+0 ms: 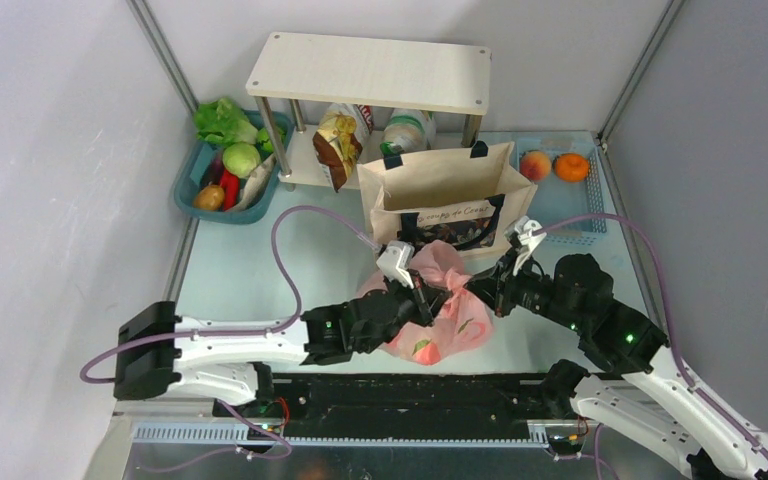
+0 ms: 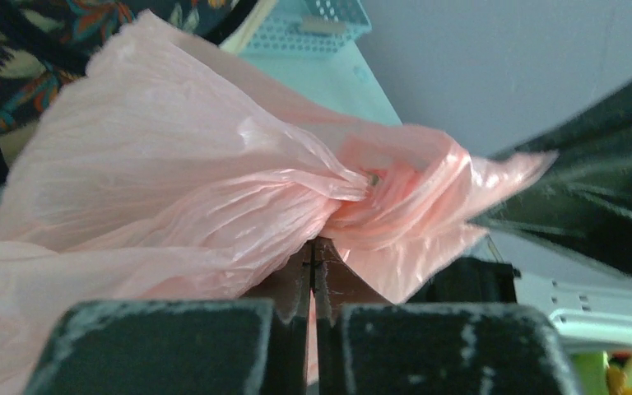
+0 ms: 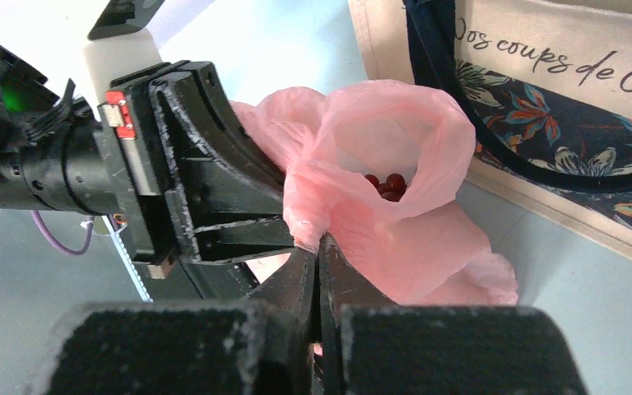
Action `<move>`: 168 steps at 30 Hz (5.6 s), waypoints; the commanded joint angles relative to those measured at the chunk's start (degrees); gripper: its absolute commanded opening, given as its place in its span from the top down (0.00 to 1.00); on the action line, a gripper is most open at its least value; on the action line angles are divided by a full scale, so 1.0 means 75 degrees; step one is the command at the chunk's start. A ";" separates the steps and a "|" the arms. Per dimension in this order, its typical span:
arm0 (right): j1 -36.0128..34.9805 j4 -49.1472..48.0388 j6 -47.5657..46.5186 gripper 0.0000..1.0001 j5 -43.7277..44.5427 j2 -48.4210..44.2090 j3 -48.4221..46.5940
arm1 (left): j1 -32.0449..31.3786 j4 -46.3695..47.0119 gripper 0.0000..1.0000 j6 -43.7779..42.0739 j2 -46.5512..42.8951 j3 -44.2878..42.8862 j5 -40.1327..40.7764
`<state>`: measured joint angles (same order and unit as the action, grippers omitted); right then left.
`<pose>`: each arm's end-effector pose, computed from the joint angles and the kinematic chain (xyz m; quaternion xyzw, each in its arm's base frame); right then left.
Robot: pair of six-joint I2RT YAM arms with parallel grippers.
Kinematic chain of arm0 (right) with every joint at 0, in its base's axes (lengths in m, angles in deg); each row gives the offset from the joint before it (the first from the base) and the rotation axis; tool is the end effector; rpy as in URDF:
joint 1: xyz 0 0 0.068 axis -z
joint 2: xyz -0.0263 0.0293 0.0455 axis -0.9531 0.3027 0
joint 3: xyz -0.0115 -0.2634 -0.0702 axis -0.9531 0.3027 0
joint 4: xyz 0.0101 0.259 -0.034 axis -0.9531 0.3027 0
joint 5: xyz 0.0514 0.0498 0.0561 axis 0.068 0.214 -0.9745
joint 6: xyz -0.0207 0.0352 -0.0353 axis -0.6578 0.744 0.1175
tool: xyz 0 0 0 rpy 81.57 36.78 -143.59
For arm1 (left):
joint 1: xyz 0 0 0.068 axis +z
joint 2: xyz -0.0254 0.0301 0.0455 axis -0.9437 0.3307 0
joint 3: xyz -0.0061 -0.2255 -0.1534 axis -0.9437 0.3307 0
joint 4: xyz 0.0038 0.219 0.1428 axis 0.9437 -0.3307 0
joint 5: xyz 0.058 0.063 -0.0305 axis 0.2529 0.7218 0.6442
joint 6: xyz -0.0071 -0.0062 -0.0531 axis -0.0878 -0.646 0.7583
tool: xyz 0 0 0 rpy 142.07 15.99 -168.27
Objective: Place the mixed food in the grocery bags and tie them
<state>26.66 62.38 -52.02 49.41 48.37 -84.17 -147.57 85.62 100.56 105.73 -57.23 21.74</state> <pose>0.0847 0.0950 0.3500 -0.2738 0.7357 0.3518 0.5100 0.0800 -0.2666 0.2775 0.0603 0.7700 -0.4294 0.4681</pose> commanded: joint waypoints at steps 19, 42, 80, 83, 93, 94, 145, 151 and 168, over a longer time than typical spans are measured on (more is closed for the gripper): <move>-0.1669 -0.1716 0.0594 1.00 0.1802 0.0903 -0.0704 | 0.2126 0.5497 1.00 -0.0670 0.1492 0.0499 -0.4387; -0.4112 -0.0762 0.1609 1.00 0.4923 0.4118 -0.2975 | 0.3628 0.6490 1.00 0.0714 0.0087 0.1933 -0.8089; -0.2886 0.1974 0.2636 0.68 0.3909 0.0716 -0.2030 | 0.3548 0.9267 1.00 0.2745 0.1582 0.2084 -0.8260; -0.2810 0.2107 0.2707 0.69 0.3857 0.0863 -0.1786 | 0.3515 0.9272 1.00 0.2780 0.1616 0.2075 -0.8240; -0.2790 0.1151 0.2708 0.61 0.2459 0.1526 -0.1018 | 0.3296 0.9273 1.00 0.2993 0.1944 0.1793 -0.8174; -0.2783 0.0975 0.2681 0.59 0.2359 0.1510 -0.0927 | 0.3291 0.9276 1.00 0.3013 0.1961 0.1774 -0.8177; -0.1134 0.0423 0.2733 1.00 0.0346 0.0515 -0.0381 | 0.3114 0.9267 0.93 0.3222 0.2143 0.1569 -0.8423; -0.1132 0.0463 0.2729 1.00 0.0470 0.0409 -0.0381 | 0.3420 0.9084 0.82 0.3112 0.1662 0.2046 -0.8313; -0.1120 0.0462 0.2785 1.00 0.0684 0.0317 -0.0381 | 0.3521 0.2409 0.68 0.0644 -0.4042 0.3184 -0.6265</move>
<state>18.14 67.56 -31.80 53.52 51.35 -86.53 -119.44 118.34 111.82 84.31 -34.17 -32.53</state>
